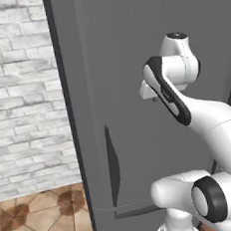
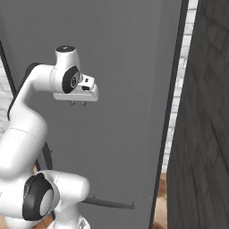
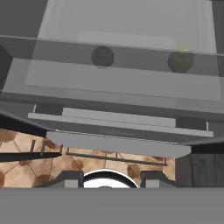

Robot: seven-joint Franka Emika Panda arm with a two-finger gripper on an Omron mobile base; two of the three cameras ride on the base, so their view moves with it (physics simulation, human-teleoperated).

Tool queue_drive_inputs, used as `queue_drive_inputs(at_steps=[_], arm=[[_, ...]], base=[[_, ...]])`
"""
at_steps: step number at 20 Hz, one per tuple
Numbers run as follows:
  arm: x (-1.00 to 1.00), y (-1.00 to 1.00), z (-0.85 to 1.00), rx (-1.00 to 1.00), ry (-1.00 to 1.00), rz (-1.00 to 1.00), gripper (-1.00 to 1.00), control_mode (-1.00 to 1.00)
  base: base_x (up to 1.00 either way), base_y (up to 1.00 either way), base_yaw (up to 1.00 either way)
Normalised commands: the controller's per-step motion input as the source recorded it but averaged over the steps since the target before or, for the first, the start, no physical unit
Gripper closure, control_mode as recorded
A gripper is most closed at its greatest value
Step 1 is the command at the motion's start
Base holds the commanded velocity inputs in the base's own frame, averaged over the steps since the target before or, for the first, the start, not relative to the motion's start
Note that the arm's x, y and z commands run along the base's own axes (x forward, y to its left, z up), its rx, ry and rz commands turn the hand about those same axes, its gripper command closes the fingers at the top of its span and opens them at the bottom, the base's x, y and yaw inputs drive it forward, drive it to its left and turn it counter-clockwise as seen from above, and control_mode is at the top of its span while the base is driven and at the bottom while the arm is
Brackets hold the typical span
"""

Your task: Gather the squashs from the fridge and place them on a tray on the dining counter. Then gather the chicken drumstick and steak from the fridge and place them on the other tray.

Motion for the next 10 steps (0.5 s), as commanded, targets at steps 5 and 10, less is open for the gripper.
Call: queue_drive_inputs(at_steps=[5, 10], arm=[[0.0, 0.0, 0.0, 0.0, 0.0, 0.0, -1.0, 1.0], [0.0, 0.0, 0.0, 0.0, 0.0, 0.0, -1.0, 1.0]], base=[[-0.13, 0.04, 0.0], [-0.81, 0.13, 0.0]])
